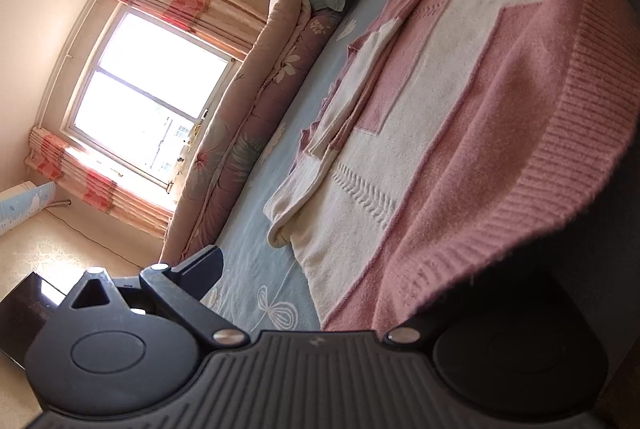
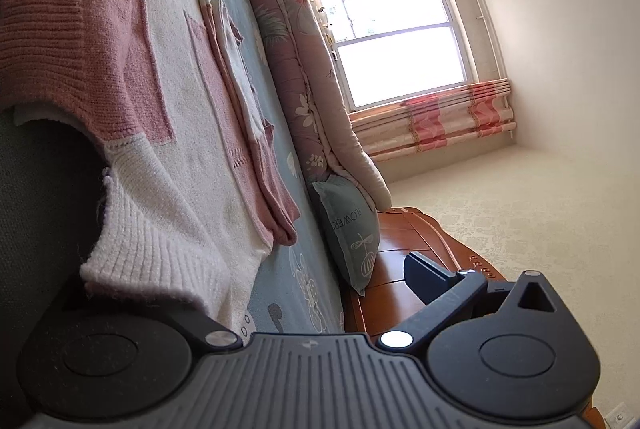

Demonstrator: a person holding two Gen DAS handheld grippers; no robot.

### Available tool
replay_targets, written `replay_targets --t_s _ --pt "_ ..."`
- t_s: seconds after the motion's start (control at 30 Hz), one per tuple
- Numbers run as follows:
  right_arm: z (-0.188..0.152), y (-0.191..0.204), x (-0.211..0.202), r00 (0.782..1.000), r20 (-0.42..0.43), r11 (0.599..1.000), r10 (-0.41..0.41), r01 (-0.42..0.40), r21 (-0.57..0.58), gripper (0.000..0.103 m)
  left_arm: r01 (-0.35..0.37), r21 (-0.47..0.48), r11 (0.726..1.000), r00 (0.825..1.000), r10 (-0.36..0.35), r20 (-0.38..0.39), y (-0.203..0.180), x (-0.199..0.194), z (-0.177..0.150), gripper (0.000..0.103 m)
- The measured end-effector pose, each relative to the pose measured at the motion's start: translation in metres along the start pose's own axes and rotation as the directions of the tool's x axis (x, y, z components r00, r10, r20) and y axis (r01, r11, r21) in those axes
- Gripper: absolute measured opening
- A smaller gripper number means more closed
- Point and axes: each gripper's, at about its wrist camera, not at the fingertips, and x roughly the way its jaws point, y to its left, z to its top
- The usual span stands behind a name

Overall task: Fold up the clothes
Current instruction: 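Lower the hem onto the folded sleeves near the collar with both grippers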

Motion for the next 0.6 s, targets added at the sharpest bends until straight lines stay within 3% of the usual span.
replay_targets --t_s 0.2,0.6 --pt "0.000 -0.010 0.006 0.997 -0.007 0.997 -0.073 0.073 0.029 0.103 -0.012 0.013 1.000 1.000 0.012 0.002 0.011 0.006 0.002 0.101" --pt "0.013 -0.027 0.037 0.995 0.029 0.995 -0.098 0.099 -0.021 0.103 -0.050 0.062 0.997 0.998 0.048 0.026 0.034 0.026 0.014 0.101"
